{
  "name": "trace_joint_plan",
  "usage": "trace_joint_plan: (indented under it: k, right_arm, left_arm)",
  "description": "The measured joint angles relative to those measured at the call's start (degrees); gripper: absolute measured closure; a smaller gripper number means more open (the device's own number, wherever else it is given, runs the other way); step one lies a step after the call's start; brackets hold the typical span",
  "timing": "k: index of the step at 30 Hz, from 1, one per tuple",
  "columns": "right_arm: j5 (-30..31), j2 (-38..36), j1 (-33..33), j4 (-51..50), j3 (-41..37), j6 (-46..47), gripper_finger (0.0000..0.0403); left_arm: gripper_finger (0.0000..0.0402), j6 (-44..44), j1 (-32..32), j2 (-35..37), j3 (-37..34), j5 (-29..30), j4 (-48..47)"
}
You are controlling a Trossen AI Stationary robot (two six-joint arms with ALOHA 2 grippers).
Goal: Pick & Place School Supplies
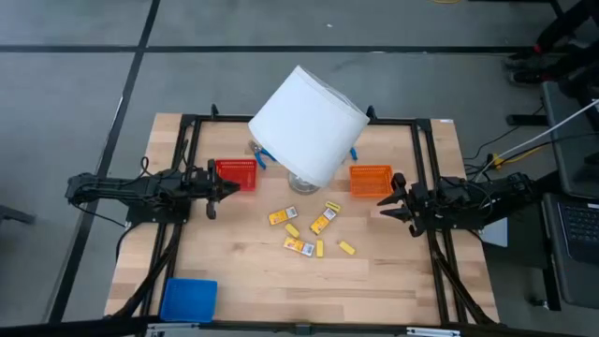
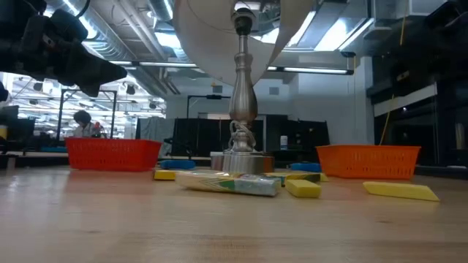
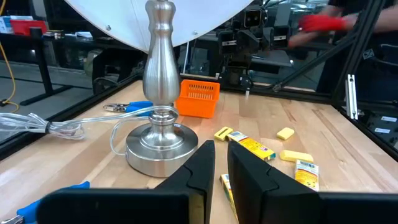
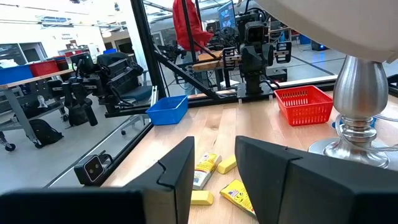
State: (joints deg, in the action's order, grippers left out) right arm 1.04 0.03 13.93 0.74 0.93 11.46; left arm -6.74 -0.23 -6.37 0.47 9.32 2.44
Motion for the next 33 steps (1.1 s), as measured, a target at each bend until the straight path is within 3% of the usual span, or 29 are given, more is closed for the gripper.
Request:
trace_joint_plan:
  k: [25, 29, 31, 33]
  right_arm:
    - [0.01, 0.0, 0.0, 0.02, 0.01, -0.01, 0.0282]
    - [-0.03, 0.0, -0.02, 0.76, 0.0, -4.19, 0.0282]
    - [-1.56, 0.0, 0.11, 1.85, 0.02, 1.13, 0.0282]
    - [-4.01, 0.0, 0.17, 2.69, 0.02, 12.45, 0.0282]
  left_arm:
    - [0.0363, 0.0, -0.02, 0.02, 0.0, 0.02, 0.01]
    - [0.0363, 0.02, 0.0, 0.02, 0.0, 0.02, 0.0]
    - [0.0363, 0.0, -0.02, 0.0, 0.0, 0.02, 0.0]
    - [0.0363, 0.0, -0.01, 0.0, 0.01, 0.02, 0.0]
